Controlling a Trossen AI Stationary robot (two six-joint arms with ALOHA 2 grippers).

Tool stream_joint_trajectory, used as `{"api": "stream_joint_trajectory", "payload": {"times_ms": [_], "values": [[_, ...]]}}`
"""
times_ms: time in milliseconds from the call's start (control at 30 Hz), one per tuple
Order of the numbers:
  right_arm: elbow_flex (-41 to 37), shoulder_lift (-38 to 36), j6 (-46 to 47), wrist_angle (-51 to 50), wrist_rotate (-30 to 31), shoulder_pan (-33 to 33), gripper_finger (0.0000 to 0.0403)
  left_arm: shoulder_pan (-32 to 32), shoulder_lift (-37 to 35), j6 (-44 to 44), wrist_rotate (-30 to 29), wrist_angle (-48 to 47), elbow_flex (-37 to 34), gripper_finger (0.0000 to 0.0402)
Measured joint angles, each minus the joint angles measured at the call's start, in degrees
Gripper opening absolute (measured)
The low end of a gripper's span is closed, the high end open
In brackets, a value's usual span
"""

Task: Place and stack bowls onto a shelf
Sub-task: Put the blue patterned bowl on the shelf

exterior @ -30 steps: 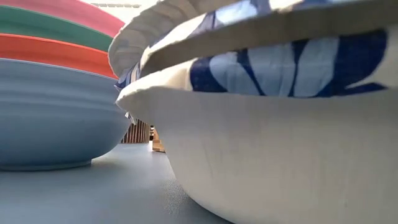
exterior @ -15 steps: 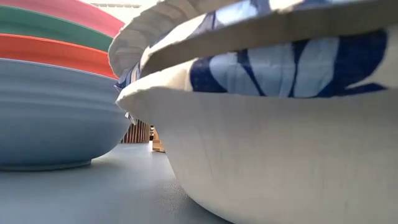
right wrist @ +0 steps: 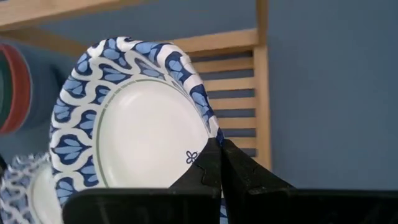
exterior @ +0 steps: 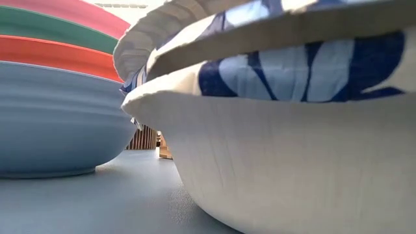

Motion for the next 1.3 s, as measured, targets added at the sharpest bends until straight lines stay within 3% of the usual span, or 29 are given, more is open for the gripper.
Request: {"api": "stream_joint_trajectory", "payload": {"times_ms": [100,300,567,833,1100,1300], "values": [[-5.6,-0.1,4.3,6.3,-0.3,0.2,0.0018,0.0,0.0,0.0,-0.1,0.0,0.0,0.0112],[-10.4,4.9,8.0,8.8,-0.3,0.1,0.0018,0.0,0.0,-0.1,-0.3,0.0,0.0,0.0112],[-10.6,11.4,5.4,17.9,-1.4,0.0,0.0018,0.0,0.0,-0.5,-0.4,0.0,0.0,0.0112],[-10.6,13.6,3.5,20.5,-1.7,-0.4,0.0020,0.0,0.0,-0.9,-0.8,0.0,0.0,0.0112],[-10.7,13.5,2.2,20.8,-1.4,-0.4,0.0083,0.0,0.0,-0.6,-3.0,0.2,0.0,0.0112],[-10.7,13.4,1.0,20.9,-1.4,-0.7,0.0155,0.0,0.0,-0.5,-3.5,0.3,0.0,0.0112]]}}
